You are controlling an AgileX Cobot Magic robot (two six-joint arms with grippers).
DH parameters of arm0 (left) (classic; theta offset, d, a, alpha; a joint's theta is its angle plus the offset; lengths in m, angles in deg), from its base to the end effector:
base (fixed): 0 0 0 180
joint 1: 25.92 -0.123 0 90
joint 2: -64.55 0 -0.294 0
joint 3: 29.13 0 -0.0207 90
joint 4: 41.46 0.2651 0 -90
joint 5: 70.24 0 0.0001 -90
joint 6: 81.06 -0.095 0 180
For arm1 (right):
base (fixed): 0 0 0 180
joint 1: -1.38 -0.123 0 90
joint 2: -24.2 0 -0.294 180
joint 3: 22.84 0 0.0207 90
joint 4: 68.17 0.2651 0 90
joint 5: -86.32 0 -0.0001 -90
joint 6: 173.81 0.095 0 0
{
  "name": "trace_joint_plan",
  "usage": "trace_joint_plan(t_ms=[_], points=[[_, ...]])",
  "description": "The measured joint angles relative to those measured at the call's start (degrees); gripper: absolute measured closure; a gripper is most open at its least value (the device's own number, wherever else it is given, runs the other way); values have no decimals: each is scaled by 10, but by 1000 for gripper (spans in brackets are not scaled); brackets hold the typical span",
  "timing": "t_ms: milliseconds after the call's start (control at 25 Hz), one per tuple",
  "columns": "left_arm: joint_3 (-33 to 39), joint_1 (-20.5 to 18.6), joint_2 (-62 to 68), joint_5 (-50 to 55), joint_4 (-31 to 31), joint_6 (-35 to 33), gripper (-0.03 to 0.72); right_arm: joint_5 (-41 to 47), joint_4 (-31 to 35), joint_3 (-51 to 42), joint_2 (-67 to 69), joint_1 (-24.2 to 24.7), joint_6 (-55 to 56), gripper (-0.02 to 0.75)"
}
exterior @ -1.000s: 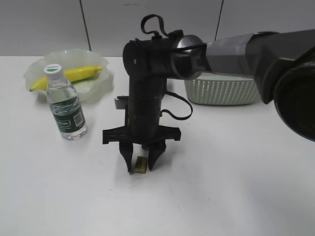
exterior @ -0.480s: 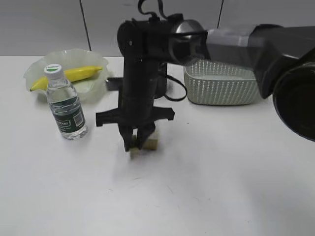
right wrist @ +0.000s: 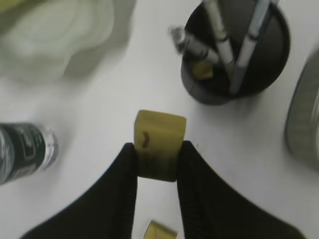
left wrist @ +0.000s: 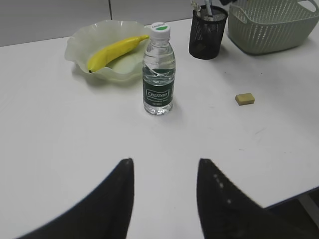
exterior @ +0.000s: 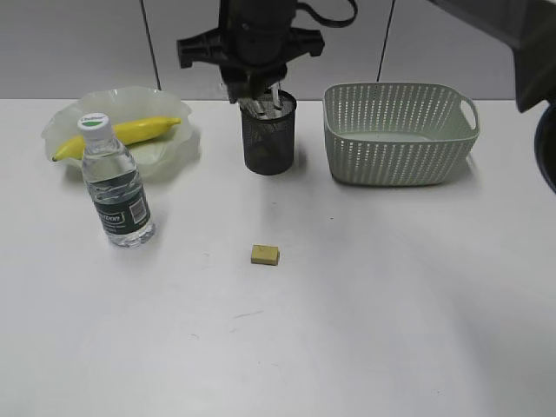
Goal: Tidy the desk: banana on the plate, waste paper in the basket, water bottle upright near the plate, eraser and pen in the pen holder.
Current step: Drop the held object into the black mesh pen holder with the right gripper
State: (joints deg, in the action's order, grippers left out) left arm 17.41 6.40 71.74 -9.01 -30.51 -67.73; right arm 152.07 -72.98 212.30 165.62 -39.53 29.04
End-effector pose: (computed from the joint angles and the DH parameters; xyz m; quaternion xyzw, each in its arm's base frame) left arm 0.0042 0.0161 0.2944 0.1323 0.8289 -0.1198 0.5302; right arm 0.4110 0.3465 0.2606 -0.1596 0.9563 0.0925 0.2268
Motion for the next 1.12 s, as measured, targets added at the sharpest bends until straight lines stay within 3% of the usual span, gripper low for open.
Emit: trace_joint_plan(t_ms=[320, 760, 1040, 1120], points=[[0, 0, 0, 0, 0, 0, 374, -93, -7, 1, 17, 56, 0, 532], [0, 0, 0, 0, 0, 0, 374, -171, -18, 1, 76, 59, -11, 532], [0, 0, 0, 0, 0, 0, 374, -173, -31, 1, 83, 59, -11, 342], [0, 0, 0, 0, 0, 0, 374, -169, -31, 1, 79, 59, -11, 320]])
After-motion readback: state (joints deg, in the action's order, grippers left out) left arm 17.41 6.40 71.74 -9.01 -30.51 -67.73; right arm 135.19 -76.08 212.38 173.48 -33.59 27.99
